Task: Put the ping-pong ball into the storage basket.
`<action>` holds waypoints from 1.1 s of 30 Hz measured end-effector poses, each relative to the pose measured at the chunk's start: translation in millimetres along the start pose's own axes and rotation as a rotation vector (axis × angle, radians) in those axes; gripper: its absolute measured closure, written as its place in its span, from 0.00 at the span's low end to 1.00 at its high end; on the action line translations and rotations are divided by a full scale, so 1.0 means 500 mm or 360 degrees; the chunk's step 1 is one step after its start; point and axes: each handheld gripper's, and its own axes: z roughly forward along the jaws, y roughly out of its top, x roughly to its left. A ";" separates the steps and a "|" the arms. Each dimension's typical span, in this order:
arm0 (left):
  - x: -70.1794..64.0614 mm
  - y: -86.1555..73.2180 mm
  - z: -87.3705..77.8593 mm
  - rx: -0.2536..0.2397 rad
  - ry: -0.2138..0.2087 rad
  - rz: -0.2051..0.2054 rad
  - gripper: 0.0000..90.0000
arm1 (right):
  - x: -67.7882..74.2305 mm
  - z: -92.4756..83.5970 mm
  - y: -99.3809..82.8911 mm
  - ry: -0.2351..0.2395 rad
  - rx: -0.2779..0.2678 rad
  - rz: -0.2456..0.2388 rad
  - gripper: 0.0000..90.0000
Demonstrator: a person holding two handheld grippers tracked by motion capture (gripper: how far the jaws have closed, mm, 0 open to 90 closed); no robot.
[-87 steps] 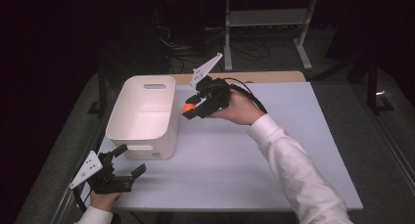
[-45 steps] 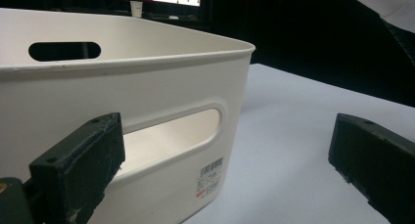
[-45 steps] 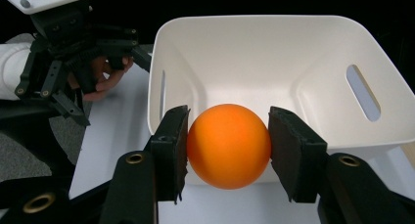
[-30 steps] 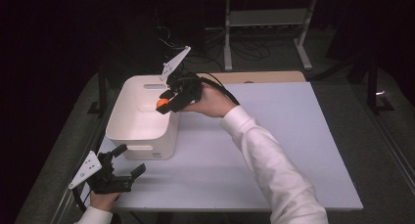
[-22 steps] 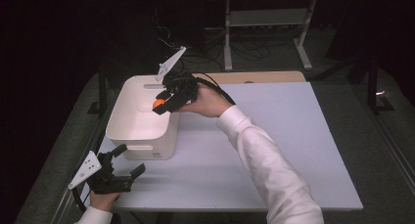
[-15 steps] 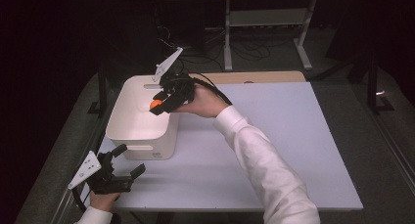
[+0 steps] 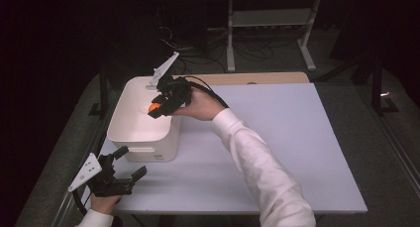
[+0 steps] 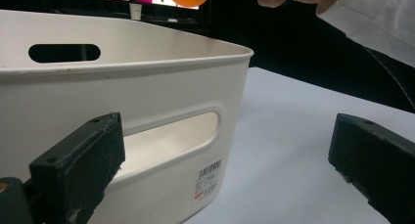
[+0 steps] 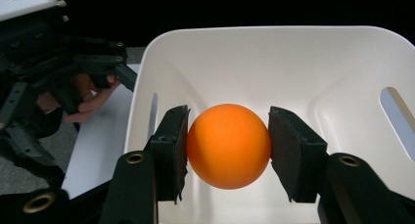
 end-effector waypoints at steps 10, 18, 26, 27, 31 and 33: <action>0.001 0.000 0.000 0.0002 -0.0005 -0.0004 0.00 | -0.014 0.025 -0.009 0.0009 0.0009 0.0031 0.55; 0.000 0.001 0.000 -0.0003 -0.0009 -0.0010 0.00 | -0.019 0.040 -0.013 0.0023 0.0002 0.0060 0.49; 0.001 0.001 0.001 -0.0003 -0.0007 -0.0011 0.00 | -0.019 0.034 -0.019 -0.0001 0.0026 0.0097 0.14; 0.001 0.001 0.001 -0.0004 -0.0008 -0.0012 0.00 | -0.019 0.034 -0.020 -0.0010 0.0035 0.0103 0.13; -0.001 0.001 0.002 -0.0004 -0.0011 -0.0013 0.00 | -0.017 0.031 -0.024 -0.0033 0.0041 0.0113 0.00; 0.000 0.001 0.002 0.0000 -0.0010 -0.0008 0.00 | -0.014 0.023 -0.026 -0.0040 0.0014 0.0110 0.00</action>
